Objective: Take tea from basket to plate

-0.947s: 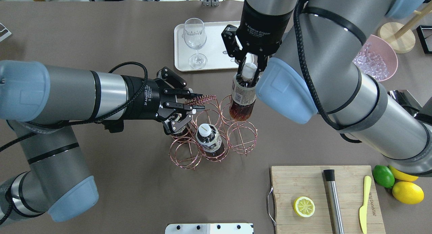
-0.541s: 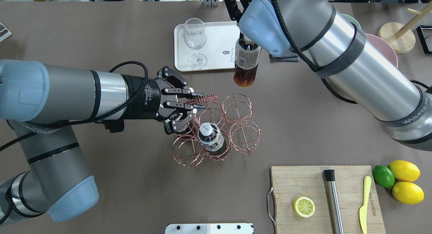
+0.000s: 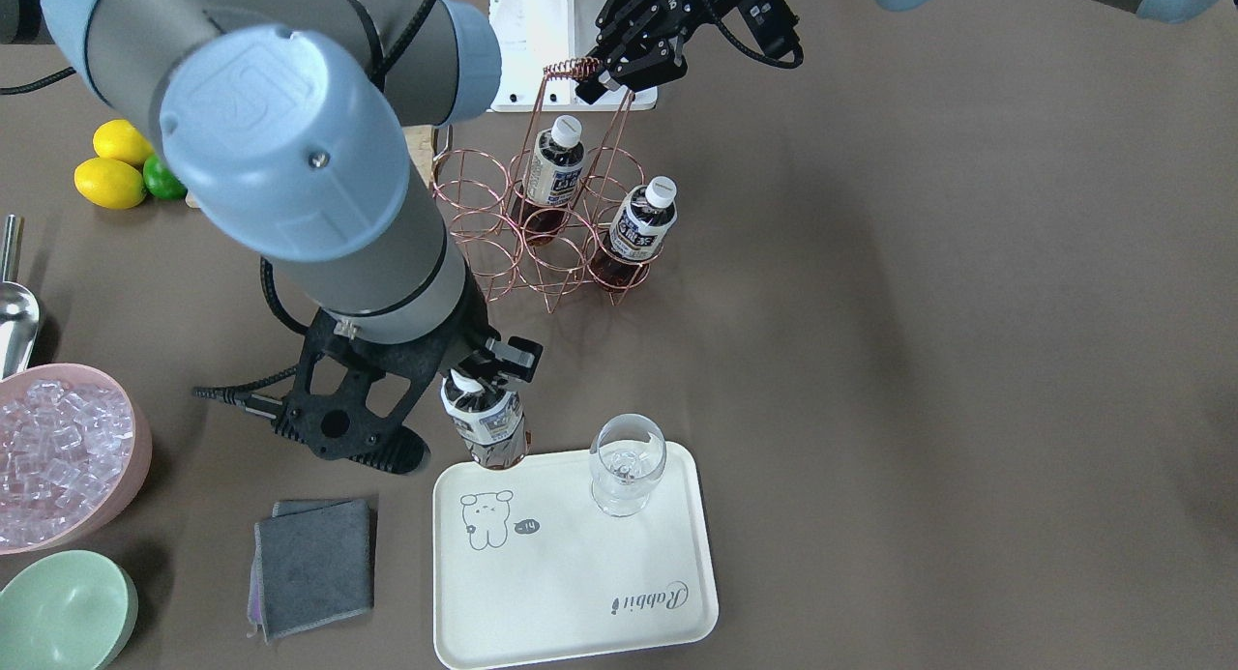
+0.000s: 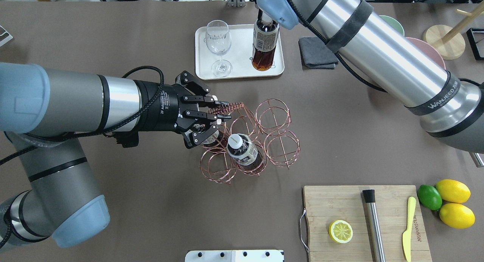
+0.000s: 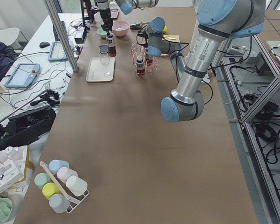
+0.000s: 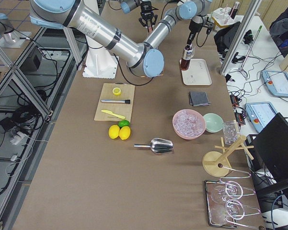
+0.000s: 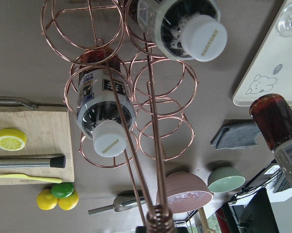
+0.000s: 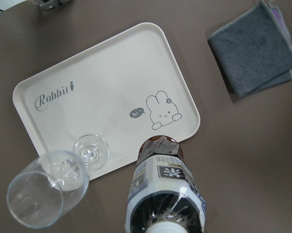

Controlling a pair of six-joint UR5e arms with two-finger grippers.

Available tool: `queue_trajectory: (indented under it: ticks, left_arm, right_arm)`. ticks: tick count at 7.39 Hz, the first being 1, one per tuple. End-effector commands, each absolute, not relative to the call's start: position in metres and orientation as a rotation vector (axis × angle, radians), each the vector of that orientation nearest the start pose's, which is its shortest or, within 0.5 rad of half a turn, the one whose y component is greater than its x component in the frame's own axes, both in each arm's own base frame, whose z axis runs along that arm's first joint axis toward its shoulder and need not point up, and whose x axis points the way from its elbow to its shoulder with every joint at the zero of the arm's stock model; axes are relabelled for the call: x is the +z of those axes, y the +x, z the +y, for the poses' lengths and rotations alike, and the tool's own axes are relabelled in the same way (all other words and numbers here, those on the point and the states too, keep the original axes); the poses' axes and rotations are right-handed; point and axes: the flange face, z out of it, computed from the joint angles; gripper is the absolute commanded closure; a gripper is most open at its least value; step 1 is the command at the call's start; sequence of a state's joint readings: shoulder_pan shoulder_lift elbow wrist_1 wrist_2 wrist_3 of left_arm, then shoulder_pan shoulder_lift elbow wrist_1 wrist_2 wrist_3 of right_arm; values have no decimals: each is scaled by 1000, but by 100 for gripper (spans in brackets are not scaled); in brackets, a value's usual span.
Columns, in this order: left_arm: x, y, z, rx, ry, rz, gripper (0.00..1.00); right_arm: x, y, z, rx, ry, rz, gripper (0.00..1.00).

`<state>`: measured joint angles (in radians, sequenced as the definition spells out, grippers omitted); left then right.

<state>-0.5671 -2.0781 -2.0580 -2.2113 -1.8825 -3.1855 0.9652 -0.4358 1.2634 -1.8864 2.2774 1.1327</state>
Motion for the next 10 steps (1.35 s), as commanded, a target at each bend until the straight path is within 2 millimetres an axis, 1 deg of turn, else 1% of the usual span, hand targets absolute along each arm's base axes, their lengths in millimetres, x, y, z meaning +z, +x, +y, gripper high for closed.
queue_trajectory:
  ticks: [1,3,5,6,7,8,9,10]
  left_arm:
    - [95,351,-369,-1339,-1159,1413,100]
    - [101,317,-391,-1321,-1154,1382,100]
    - [116,270,-418,-1313,-1106,1352,100]
    - [127,250,-429,-1323,-1077,1323,100]
    - [140,218,-442,-1311,-1044,1296,100]
    - [152,187,-454,-1290,-997,1275,100]
    - [156,176,-458,-1265,-966,1274,100]
    - [156,170,-460,-1251,-934,1292,100]
  right_arm:
    - [115,-402,-721,274,-163,-846,100]
    - [123,-405,-727,274,-164,-837,100]
    - [140,-413,-739,268,-151,-832,100]
    - [143,-417,-744,269,-145,-825,100]
    - [141,-420,-749,268,-140,-826,100]
    - [138,-422,-750,268,-132,-824,100]
    - [144,-426,-754,261,-110,-832,100]
    - [148,-428,-756,261,-110,-832,100]
